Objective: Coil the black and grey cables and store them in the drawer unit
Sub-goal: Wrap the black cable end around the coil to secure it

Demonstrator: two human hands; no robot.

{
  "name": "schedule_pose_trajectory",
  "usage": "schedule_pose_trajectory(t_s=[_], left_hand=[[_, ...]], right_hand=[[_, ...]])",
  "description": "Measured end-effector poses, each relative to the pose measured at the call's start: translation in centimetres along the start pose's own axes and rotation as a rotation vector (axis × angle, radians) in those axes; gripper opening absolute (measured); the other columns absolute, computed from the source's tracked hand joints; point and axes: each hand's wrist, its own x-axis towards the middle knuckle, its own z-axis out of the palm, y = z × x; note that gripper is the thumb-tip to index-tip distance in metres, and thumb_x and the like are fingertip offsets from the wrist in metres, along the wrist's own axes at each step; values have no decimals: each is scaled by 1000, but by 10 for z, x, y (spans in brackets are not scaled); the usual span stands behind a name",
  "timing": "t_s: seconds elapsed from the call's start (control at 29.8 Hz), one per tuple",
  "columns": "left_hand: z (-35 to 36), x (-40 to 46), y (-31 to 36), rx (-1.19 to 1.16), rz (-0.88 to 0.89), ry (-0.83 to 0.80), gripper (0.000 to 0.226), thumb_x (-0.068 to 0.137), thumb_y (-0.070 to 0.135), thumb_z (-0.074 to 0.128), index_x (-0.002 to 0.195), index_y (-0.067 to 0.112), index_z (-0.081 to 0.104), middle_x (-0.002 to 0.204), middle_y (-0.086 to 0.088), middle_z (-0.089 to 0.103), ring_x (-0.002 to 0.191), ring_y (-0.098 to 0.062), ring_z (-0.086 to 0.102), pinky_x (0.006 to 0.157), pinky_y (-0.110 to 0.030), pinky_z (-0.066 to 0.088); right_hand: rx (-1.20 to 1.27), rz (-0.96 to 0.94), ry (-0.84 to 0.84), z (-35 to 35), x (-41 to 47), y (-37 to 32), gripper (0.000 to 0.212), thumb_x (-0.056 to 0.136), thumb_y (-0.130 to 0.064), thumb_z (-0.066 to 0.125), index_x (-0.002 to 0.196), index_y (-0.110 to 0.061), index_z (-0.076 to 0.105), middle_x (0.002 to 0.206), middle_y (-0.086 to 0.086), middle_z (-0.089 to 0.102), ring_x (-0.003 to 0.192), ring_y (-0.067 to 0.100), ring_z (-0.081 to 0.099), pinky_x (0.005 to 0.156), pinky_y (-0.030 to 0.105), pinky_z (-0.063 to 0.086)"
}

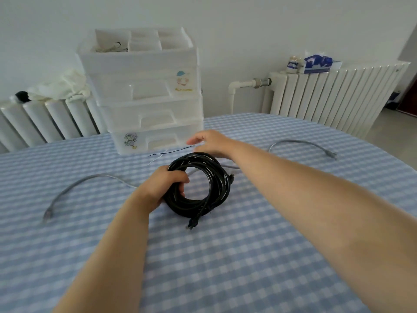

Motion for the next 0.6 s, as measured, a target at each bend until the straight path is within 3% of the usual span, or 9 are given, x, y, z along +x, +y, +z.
schedule_pose_trajectory(t_s=[0.1, 0.37, 0.44, 0.5, 0.54, 0.6], left_hand=[[-9, 6, -5, -22, 1, -6, 18, 63, 13, 60, 49, 13, 48, 49, -5, 47, 44, -19, 48, 50, -26, 44], [-15, 11, -10, -119, -51, -46, 18, 63, 10, 59, 48, 13, 50, 50, -6, 46, 44, -19, 50, 62, -36, 51], [-15, 12, -10, -128, -67, -35, 19, 66, 8, 59, 50, 12, 51, 50, -6, 47, 43, -18, 50, 62, -35, 51], [-14, 15, -11, -120, -79, -13, 26, 75, 2, 59, 51, 11, 51, 50, -6, 47, 43, -18, 50, 62, -35, 51], [-14, 16, -12, -118, -85, -7, 30, 79, 0, 57, 52, 10, 51, 50, -6, 47, 44, -18, 50, 62, -35, 51], [-12, 16, -10, -105, -102, 3, 30, 82, -1, 55, 54, 9, 51, 50, -5, 48, 44, -18, 50, 66, -37, 50]], right_hand=[[-30, -33, -21, 17, 14, 11, 45, 89, -18, 67, 130, -7, 55, 134, 8, 56, 124, 19, 51, 98, 21, 34], [0, 38, -127, 25, 28, 6, 48, 96, -19, 54, 141, -8, 42, 145, 9, 42, 132, 22, 40, 107, 29, 29], [-58, 50, -105, 23, 30, 6, 36, 97, -22, 51, 130, -10, 51, 134, 12, 46, 121, 26, 47, 106, 35, 35], [-183, 42, -69, 22, 29, 6, 15, 93, -19, 52, 102, -10, 59, 105, 9, 54, 92, 27, 51, 86, 36, 42], [-229, 46, -61, 22, 27, 6, 6, 89, -14, 51, 87, -11, 56, 88, 8, 51, 78, 25, 44, 73, 34, 39], [-250, 91, -62, 22, 23, 8, 16, 84, -7, 47, 70, -14, 44, 69, 5, 40, 67, 20, 30, 61, 33, 26]])
